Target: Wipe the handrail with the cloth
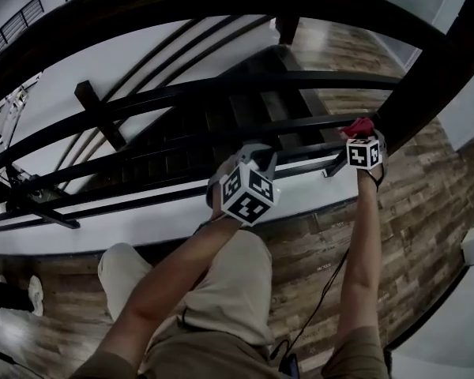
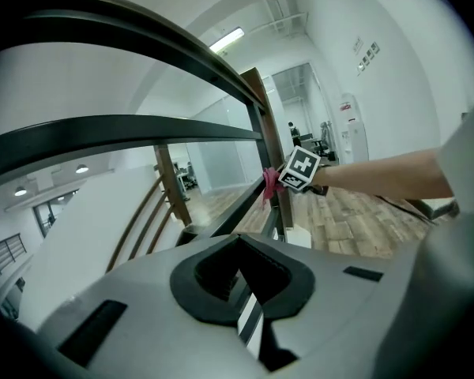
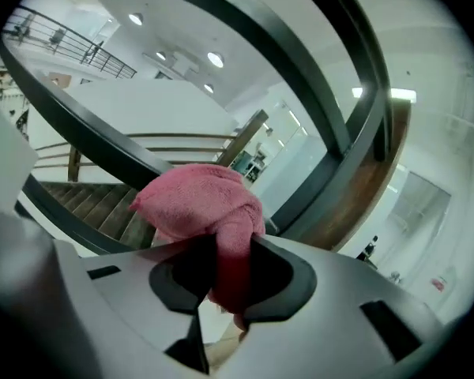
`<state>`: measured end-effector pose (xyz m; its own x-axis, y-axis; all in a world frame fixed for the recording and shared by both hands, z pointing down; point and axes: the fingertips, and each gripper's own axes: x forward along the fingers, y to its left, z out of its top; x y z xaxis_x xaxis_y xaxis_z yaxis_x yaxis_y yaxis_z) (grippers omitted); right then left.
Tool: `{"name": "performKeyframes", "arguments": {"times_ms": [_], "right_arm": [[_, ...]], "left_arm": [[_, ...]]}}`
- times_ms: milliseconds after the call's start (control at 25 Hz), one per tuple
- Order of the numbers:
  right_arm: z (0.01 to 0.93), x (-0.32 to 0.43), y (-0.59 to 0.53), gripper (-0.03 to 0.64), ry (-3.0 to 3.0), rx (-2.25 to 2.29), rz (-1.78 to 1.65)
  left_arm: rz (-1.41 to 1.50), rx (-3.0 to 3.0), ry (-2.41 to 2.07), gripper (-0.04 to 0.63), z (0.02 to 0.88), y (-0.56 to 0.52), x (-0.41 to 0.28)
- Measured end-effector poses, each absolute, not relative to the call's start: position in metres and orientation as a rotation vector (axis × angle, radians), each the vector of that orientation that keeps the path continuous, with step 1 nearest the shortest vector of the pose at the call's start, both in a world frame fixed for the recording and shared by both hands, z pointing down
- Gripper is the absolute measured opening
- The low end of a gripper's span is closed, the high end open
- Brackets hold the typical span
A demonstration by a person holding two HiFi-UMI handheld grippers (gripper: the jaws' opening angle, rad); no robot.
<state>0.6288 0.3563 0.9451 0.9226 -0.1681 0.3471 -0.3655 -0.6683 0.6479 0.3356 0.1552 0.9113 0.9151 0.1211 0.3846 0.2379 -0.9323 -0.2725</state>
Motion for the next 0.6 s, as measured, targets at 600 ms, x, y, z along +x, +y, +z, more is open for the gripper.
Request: {"name": "performKeyframes", "arguments": {"times_ms": [600], "right_arm": [[0.871,0.237,0.048,0.104,-1.256,2.103,-0.251]], "left_arm": [[-0.641,-2.801,0.191,0.017,0.950,-0.111,0.067]]}}
